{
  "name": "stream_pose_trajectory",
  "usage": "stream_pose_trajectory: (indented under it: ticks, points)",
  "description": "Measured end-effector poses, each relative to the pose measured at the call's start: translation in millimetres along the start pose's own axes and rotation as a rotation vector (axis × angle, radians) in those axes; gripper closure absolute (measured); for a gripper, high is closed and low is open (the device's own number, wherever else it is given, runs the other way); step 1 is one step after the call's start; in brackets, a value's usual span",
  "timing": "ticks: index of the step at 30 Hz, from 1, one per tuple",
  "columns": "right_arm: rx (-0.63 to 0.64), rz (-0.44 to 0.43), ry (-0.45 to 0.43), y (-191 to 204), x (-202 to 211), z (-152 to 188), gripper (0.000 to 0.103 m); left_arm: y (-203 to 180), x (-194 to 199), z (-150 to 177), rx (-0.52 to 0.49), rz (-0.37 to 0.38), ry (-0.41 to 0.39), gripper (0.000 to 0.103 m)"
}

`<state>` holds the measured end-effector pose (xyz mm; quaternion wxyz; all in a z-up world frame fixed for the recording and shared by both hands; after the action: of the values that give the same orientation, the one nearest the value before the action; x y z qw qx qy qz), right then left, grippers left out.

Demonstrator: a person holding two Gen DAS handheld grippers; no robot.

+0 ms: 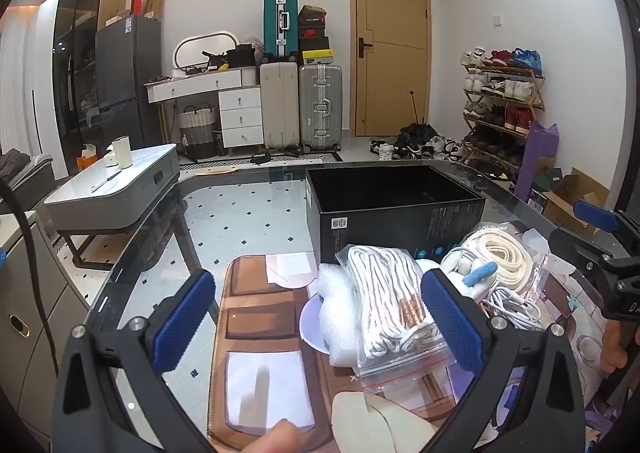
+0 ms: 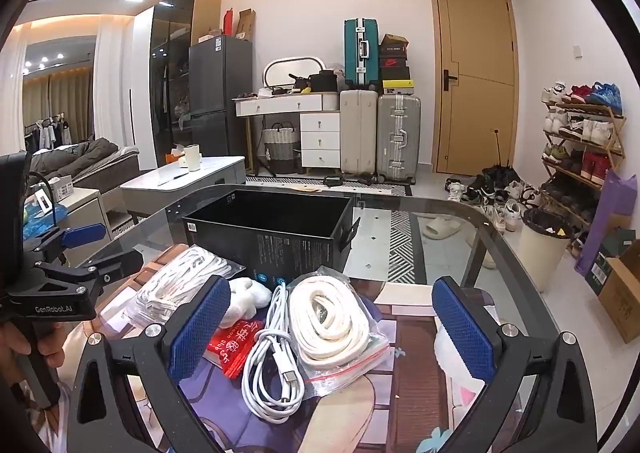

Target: Organize soft objects

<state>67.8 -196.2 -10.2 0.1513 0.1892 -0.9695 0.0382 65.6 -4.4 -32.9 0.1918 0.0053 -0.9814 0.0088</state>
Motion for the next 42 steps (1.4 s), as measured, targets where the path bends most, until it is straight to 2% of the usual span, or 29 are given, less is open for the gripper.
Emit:
stream_pose_trajectory:
  ticks: [24,42]
  points:
    - [0.016,-0.008,-0.029,1,10,-2,0.000,-5,7,-4,-0.014,0.016,-0.038,0.000]
    - [0.012,-0.001,-0.032,1,11,-3,0.000,-8,6,-3,-0.013,0.022,-0.033,0.000]
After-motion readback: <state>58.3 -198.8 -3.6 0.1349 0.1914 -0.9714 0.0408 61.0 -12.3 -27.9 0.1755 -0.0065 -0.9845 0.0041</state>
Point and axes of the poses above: each gripper's, at about its wrist camera, not at the fingertips, and x roughly against the way its jaws point, y to its left, z to its underside, the point moved 8 cm from there along -x, roughly the way its jaws point, and after that the axes turned 6 degrees about -y, right-handed, at the moved point
